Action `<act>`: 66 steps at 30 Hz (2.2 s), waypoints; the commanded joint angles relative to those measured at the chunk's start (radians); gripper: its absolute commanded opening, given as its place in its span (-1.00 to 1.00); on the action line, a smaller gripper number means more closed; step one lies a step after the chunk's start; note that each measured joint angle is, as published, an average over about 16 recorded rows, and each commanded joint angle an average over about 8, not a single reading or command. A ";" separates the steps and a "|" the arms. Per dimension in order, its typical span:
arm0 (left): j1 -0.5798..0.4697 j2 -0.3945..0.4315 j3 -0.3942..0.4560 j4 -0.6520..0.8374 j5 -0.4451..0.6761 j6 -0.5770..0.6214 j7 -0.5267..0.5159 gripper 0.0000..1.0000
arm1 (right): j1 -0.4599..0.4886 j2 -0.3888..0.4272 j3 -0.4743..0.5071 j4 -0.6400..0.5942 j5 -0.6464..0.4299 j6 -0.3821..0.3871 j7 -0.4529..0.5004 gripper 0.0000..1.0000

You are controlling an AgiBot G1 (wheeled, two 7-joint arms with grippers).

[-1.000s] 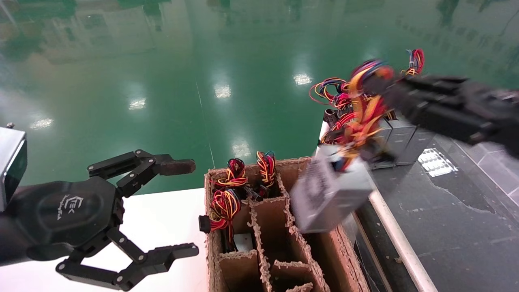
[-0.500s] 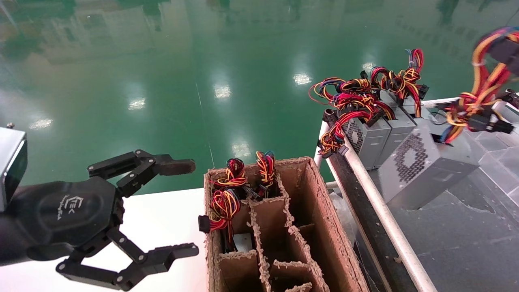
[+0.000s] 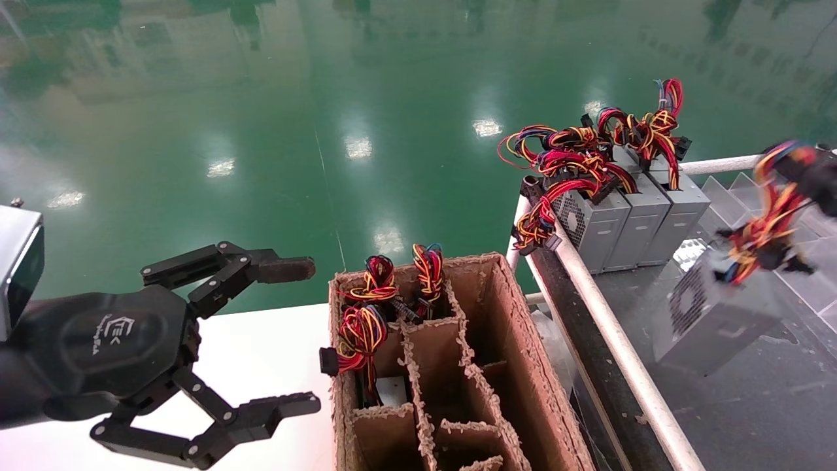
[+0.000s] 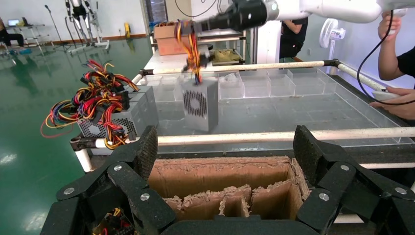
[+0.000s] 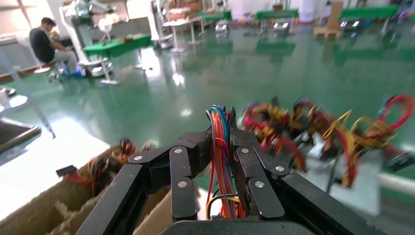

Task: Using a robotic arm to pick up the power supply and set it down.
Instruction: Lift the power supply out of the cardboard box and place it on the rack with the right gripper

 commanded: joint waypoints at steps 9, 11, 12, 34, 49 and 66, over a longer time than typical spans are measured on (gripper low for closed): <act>0.000 0.000 0.000 0.000 0.000 0.000 0.000 1.00 | 0.077 -0.114 -0.066 -0.109 -0.096 0.068 -0.064 -1.00; 0.000 0.000 0.000 0.000 0.000 0.000 0.000 1.00 | 0.105 -0.143 -0.077 -0.138 -0.117 0.094 -0.077 -1.00; 0.000 0.000 0.000 0.000 0.000 0.000 0.000 1.00 | 0.120 -0.157 -0.082 -0.153 -0.127 0.107 -0.081 -1.00; 0.000 0.000 0.000 0.000 0.000 0.000 0.000 1.00 | 0.330 -0.355 -0.145 -0.317 -0.240 0.291 -0.139 -1.00; 0.000 0.000 0.000 0.000 0.000 0.000 0.000 1.00 | 0.338 -0.376 -0.164 -0.356 -0.265 0.236 -0.152 0.55; 0.000 0.000 0.000 0.000 0.000 0.000 0.000 1.00 | 0.348 -0.371 -0.170 -0.375 -0.273 0.196 -0.155 1.00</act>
